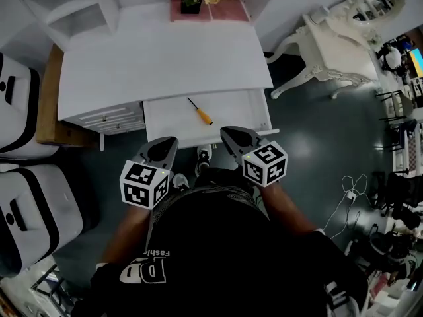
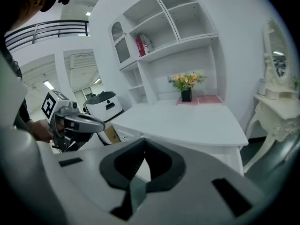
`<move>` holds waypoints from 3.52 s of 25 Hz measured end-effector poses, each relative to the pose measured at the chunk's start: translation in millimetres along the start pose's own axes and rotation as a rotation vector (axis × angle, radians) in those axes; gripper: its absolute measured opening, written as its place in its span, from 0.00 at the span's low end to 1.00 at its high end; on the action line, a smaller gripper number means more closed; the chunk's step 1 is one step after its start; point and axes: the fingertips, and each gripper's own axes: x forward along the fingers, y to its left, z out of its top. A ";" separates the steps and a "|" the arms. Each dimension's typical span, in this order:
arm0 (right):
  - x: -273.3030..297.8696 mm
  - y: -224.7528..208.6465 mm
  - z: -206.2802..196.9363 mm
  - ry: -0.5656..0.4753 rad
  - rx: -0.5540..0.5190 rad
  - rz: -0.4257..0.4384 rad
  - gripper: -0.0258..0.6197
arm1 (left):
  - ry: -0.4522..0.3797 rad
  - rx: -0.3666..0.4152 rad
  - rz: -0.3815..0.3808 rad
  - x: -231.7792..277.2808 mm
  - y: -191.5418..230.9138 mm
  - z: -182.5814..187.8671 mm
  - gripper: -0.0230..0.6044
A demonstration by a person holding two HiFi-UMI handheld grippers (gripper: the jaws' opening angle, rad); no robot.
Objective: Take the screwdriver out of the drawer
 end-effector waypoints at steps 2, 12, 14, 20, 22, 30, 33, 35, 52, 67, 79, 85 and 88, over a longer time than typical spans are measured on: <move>10.2 -10.5 -1.4 0.028 -0.013 0.000 0.06 | 0.001 -0.002 0.014 6.3 7.8 2.4 0.06; 59.2 -46.0 -9.7 0.130 -0.034 0.042 0.06 | 0.044 -0.054 0.120 27.8 60.2 1.8 0.06; 70.1 -50.6 -14.8 0.156 -0.036 0.052 0.06 | 0.054 -0.065 0.127 32.2 64.5 -0.1 0.06; 103.1 -69.0 -35.3 0.245 -0.056 0.062 0.07 | 0.079 -0.077 0.143 43.9 73.4 -1.1 0.06; 115.1 -77.3 -45.1 0.279 -0.067 0.059 0.08 | 0.081 -0.092 0.150 48.4 77.4 -2.1 0.06; 153.1 -98.4 -75.1 0.385 -0.083 0.070 0.11 | 0.112 -0.138 0.179 63.7 88.1 -12.6 0.06; 162.6 -104.9 -82.8 0.410 -0.081 0.073 0.11 | 0.123 -0.151 0.193 67.4 91.3 -16.0 0.06; 171.2 -108.9 -89.4 0.433 -0.078 0.075 0.12 | 0.130 -0.161 0.199 69.2 93.6 -18.1 0.06; 234.9 -137.7 -152.0 0.620 -0.060 0.078 0.16 | 0.161 -0.239 0.252 66.1 105.9 -29.4 0.06; 257.5 -150.4 -178.9 0.709 -0.080 0.041 0.19 | 0.166 -0.293 0.299 47.7 108.6 -43.3 0.06; 264.9 -150.1 -194.0 0.789 -0.143 -0.005 0.21 | 0.162 -0.313 0.308 44.8 109.3 -46.5 0.06; 269.0 -144.6 -186.1 0.798 -0.273 -0.028 0.21 | 0.156 -0.307 0.301 43.9 106.2 -45.5 0.06; 268.7 -145.5 -186.3 0.810 -0.260 -0.028 0.20 | 0.147 -0.304 0.298 43.4 105.3 -42.9 0.06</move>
